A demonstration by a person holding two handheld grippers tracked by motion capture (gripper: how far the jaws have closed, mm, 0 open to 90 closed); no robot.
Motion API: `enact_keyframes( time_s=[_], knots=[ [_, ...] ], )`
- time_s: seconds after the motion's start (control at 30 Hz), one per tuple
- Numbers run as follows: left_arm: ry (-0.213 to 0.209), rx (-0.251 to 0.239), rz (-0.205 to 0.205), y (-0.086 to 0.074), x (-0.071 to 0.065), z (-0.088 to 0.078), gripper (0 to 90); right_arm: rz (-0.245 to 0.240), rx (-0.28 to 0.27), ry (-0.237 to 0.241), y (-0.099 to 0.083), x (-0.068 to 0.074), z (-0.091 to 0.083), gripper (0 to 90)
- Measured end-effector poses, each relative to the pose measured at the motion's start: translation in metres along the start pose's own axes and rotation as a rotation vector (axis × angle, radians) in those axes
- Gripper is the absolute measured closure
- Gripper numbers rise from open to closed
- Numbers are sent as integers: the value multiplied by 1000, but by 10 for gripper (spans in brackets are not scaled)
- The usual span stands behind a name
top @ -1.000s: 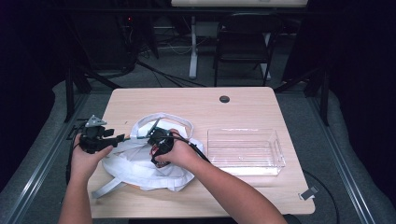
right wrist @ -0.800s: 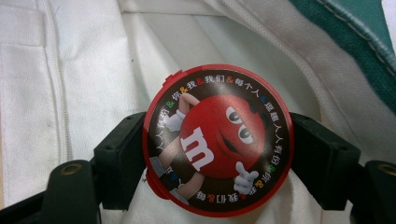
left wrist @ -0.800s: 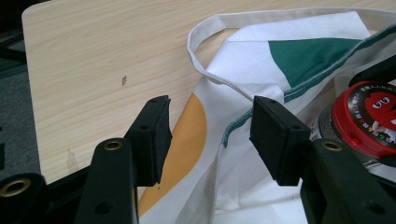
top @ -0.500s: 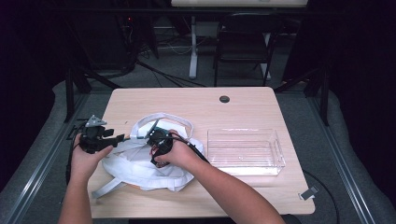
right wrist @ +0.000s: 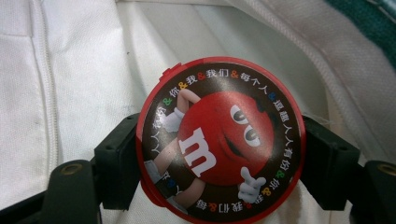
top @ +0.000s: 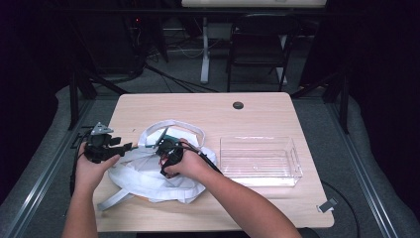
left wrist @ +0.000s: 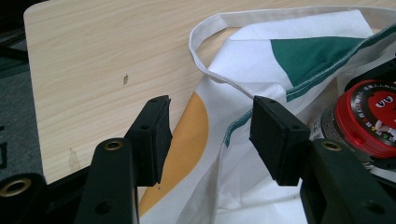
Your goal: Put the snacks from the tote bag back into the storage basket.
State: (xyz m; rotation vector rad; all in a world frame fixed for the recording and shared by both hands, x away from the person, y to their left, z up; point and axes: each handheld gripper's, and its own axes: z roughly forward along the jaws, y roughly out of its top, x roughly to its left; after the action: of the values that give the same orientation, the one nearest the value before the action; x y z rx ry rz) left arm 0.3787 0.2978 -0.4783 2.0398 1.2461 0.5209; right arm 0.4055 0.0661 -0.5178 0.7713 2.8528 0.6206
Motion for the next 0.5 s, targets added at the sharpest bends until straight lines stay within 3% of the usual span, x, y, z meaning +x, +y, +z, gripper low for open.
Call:
enact_keyframes(
  time_s=[0.3,0.5],
  knots=[
    [9,-9,-1,0,0,1,479,-5,6,-9,0,1,-1,252],
    [-1,11,4,0,1,1,479,-5,12,-14,1,2,-3,253]
  ],
)
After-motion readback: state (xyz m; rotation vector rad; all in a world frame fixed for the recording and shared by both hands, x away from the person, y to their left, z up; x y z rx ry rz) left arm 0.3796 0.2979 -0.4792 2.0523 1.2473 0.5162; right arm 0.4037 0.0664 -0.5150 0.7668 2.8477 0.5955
